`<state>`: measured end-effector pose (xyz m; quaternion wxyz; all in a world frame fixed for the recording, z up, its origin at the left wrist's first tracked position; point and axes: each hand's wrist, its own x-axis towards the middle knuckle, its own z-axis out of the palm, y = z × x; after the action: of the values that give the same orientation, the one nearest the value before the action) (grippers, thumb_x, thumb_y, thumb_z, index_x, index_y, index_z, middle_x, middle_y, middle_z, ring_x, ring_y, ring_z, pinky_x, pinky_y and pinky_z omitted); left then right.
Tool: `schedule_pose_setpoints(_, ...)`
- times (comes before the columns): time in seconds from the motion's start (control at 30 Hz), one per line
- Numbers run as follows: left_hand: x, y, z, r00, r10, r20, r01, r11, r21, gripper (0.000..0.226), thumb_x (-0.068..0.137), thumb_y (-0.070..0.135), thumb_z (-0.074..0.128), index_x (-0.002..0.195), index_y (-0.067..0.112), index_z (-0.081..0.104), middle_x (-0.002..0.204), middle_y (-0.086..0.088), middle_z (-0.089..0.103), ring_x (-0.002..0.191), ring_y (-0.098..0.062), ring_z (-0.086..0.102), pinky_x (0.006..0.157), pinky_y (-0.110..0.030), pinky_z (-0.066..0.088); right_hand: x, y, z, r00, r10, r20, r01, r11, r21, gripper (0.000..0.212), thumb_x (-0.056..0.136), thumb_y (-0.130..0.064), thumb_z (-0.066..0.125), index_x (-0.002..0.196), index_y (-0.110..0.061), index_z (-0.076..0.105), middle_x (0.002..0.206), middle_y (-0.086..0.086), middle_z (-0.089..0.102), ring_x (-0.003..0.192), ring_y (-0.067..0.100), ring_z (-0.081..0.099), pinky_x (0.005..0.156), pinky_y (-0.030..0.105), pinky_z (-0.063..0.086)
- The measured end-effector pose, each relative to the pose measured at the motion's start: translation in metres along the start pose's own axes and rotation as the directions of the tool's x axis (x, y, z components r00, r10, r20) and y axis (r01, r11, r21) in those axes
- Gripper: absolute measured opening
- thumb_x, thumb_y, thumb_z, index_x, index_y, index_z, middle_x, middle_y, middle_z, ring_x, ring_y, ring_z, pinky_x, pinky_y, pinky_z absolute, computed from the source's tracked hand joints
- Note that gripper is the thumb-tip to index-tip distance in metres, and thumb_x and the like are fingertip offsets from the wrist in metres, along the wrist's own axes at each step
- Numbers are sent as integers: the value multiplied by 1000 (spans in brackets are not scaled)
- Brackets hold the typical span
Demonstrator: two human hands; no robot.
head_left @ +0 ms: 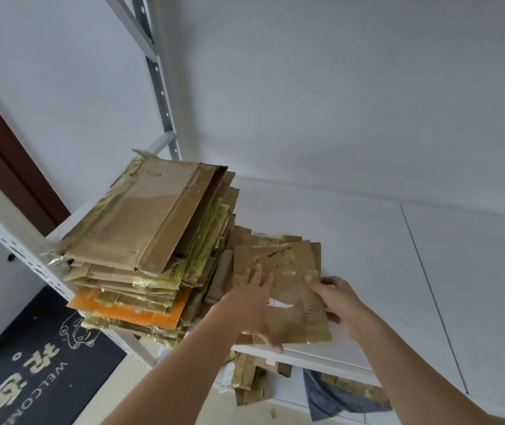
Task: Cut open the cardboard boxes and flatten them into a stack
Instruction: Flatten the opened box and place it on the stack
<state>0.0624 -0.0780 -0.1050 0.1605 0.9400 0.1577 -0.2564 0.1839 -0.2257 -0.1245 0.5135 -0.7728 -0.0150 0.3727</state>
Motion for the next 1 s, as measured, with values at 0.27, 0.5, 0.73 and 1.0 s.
schedule_pose_setpoints(0.27,-1,2,9,1000,-2,-31,-2,993,-119,134,69,54,81,156,19,-15,159,-4,-30,147,-27,-24,121,-48,-2,11,-2,9,934,-352,-57,285,834,-472,21,94,-22,65,100,-10,49,90,5,58,71,13,53,54,22,37)
schedule_pose_setpoints(0.5,-20,-7,10,733,-261,-628,-100,873,-478,62,100,51,42,153,23,28,161,3,20,148,-11,14,117,-36,24,11,-4,-33,909,-285,-306,255,957,-135,12,96,-23,62,104,-15,58,100,4,64,90,22,61,82,37,51)
schedule_pose_setpoints(0.73,-1,0,30,973,-51,-226,35,997,-74,102,84,66,59,158,26,2,165,-5,-12,151,-31,-15,123,-45,-3,16,22,-99,902,-37,-430,64,997,49,16,99,-24,58,109,-13,56,108,9,58,98,30,58,92,45,51)
schedule_pose_setpoints(1.0,6,7,22,986,-10,-165,75,916,395,79,103,45,42,157,12,-5,162,-25,3,145,-48,19,115,-56,31,9,56,-126,908,98,-408,-34,986,161,20,100,-21,57,115,-9,53,110,17,60,94,34,61,89,51,53)
